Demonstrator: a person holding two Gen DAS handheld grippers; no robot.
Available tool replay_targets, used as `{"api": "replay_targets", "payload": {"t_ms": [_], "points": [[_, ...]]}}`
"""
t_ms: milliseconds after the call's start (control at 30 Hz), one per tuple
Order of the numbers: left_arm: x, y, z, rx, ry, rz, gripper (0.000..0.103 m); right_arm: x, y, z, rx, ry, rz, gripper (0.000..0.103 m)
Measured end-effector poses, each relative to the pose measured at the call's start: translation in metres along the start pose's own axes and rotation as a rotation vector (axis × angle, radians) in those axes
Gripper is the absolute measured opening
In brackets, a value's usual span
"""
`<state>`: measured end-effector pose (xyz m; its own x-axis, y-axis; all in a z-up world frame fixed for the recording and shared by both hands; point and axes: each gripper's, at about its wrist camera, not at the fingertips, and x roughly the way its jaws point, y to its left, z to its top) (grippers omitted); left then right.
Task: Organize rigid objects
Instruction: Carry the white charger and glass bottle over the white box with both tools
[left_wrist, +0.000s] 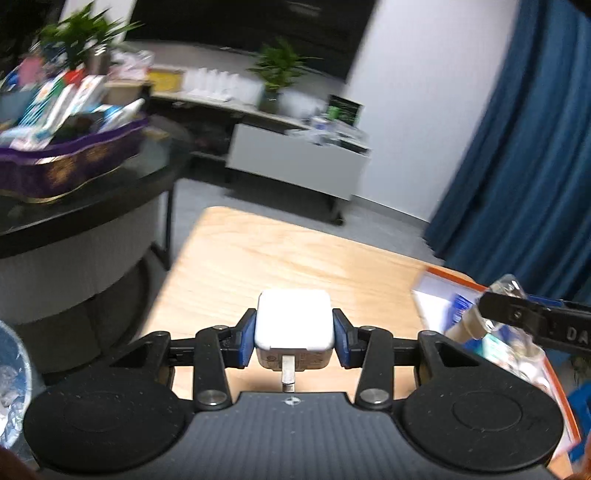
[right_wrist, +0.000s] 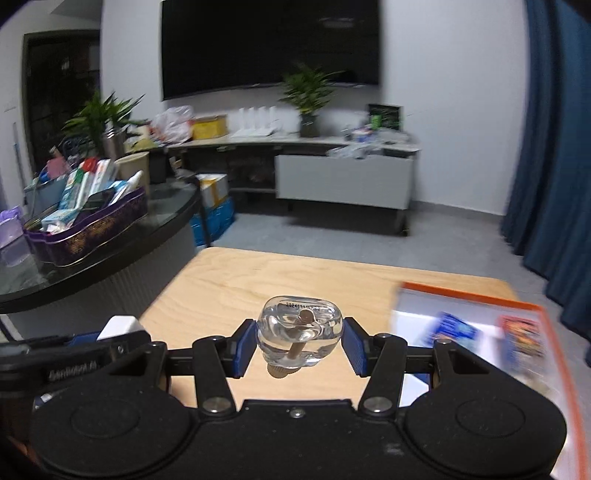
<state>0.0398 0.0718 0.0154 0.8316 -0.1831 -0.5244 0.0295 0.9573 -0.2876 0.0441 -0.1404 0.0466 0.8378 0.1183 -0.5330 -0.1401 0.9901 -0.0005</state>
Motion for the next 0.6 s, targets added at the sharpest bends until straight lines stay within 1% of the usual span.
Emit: {"api": "replay_targets", "payload": {"t_ms": [100, 133, 233, 333, 500, 600], "points": [[-0.01, -0.03, -0.002, 0.024, 0.003, -0.069, 0.043, -0.032, -0.025, -0.012, 0.018, -0.016, -0.067, 0.062], [-0.013, -0.04, -0.003, 0.042, 0.0, -0.085, 0.043, -0.042, -0.033, -0.016, 0.017, -0.022, -0.097, 0.062], [-0.019, -0.072, -0.005, 0.085, -0.003, -0.128, 0.043, -0.065, -0.061, -0.024, 0.054, -0.033, -0.146, 0.062], [-0.015, -0.096, -0.01, 0.089, 0.031, -0.17, 0.043, -0.082, -0.083, -0.035, 0.07, -0.039, -0.194, 0.062], [-0.005, -0.131, -0.024, 0.146, 0.081, -0.21, 0.043, -0.093, -0.112, -0.052, 0.108, -0.031, -0.228, 0.062], [0.0, -0.15, -0.029, 0.183, 0.093, -0.228, 0.043, -0.099, -0.128, -0.061, 0.13, -0.028, -0.237, 0.062]]}}
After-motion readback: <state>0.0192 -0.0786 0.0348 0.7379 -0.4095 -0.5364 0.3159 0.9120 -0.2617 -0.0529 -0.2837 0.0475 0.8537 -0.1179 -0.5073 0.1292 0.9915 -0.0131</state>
